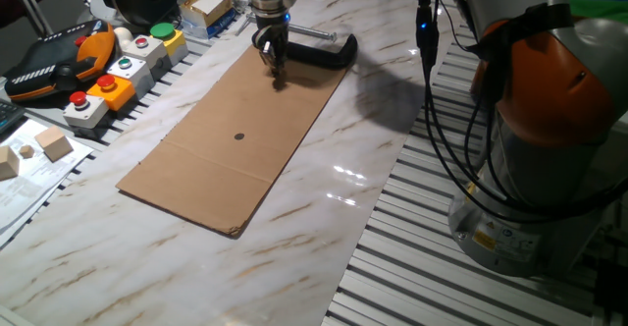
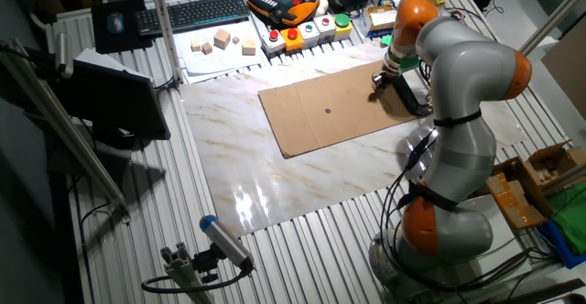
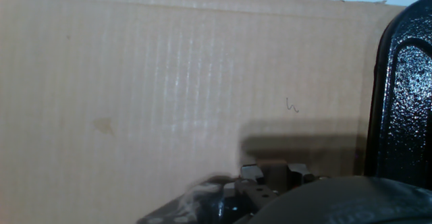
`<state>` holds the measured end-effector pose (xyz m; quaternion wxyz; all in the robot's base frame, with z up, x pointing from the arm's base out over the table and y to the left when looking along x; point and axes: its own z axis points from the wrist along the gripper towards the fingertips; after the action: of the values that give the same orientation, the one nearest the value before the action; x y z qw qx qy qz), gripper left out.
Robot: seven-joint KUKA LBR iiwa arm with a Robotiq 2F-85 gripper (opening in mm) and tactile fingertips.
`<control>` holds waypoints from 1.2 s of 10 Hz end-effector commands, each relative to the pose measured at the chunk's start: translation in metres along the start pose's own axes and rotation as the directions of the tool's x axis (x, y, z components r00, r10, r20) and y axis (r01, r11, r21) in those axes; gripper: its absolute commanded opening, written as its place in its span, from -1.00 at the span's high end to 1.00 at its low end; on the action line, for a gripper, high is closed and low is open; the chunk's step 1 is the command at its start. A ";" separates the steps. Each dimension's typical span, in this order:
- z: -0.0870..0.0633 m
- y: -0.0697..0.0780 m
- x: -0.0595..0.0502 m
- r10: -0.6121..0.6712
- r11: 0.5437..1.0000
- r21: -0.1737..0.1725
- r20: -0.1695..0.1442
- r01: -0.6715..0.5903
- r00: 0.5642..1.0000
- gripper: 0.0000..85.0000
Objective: Hold a small block with the gripper and sweep it from left to right on the table
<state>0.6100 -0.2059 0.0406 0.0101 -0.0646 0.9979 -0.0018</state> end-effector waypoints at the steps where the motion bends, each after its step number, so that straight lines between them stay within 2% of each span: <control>1: 0.000 0.000 0.000 0.001 1.000 -0.001 0.000 -0.001 1.000 0.98; 12: 0.002 0.007 -0.001 0.005 1.000 -0.015 0.000 -0.005 1.000 0.98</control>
<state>0.6107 -0.1990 0.0386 0.0099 -0.0623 0.9980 0.0055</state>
